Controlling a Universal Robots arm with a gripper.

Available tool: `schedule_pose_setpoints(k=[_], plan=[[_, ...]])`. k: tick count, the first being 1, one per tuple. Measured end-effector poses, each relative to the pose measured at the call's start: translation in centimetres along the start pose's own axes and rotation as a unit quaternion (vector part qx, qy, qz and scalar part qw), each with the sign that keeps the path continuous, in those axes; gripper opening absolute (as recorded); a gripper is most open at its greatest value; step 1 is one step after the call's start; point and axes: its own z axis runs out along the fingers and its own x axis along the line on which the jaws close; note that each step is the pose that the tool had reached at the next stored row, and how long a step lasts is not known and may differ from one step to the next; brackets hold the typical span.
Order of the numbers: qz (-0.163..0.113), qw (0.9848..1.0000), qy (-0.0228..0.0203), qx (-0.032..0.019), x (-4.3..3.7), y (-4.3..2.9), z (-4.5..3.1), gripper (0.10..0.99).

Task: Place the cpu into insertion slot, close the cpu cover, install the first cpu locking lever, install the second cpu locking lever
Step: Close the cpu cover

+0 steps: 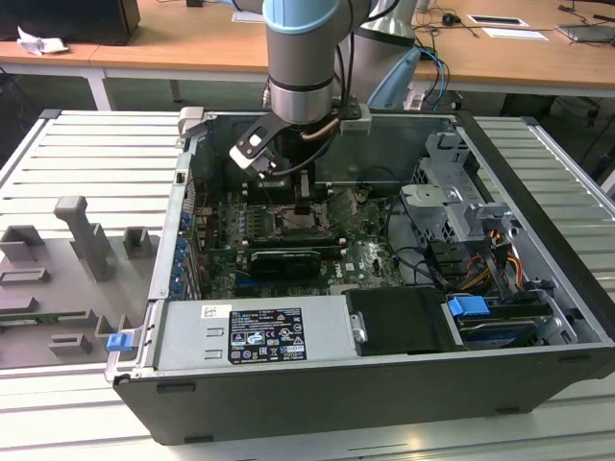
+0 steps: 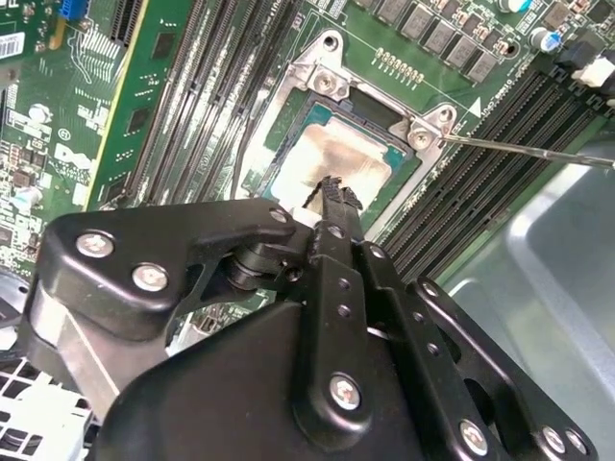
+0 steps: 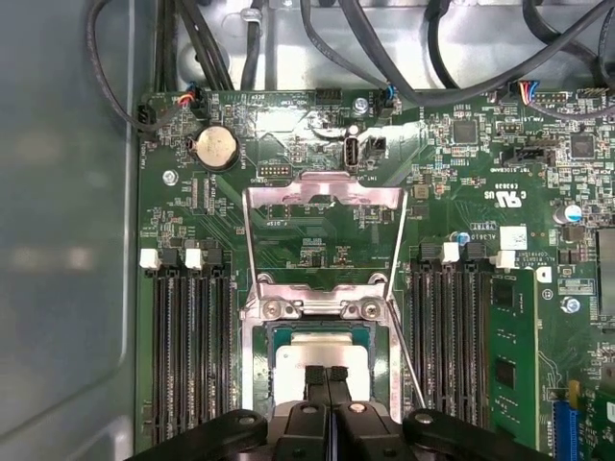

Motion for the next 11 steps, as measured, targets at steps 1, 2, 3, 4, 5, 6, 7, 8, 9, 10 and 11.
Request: schedule_pose_setpoints(k=[1, 2, 3, 4, 5, 6, 7, 8, 9, 10, 11], plan=[[0.0, 1.0, -0.0001, 0.0, 0.0, 0.0, -0.06, 0.106], [0.0, 1.0, 0.0001, -0.0001, 0.0, 0.01, -0.08, 0.106], [0.0, 1.0, 0.0, 0.0, -0.04, 0.05, -0.09, 0.106], [0.0, 1.0, 0.0, 0.0001, -0.06, 0.19, -0.08, 0.106], [0.0, 1.0, 0.0, 0.0002, -0.08, 0.34, -0.07, 0.106], [0.0, 1.0, 0.0001, 0.0007, -0.08, 0.65, -0.05, 0.106], [0.0, 1.0, 0.0, 0.0008, -0.08, 0.69, -0.05, 0.106], [0.0, 1.0, -0.0001, 0.0009, -0.08, 0.7, -0.09, 0.106], [0.0, 1.0, 0.0, 0.0008, -0.07, 0.71, -0.22, 0.106], [0.0, 1.0, 0.0, 0.0008, -0.07, 0.76, -0.55, 0.106], [0.0, 1.0, 0.0002, 0.0008, -0.07, 0.76, -0.57, 0.106]])
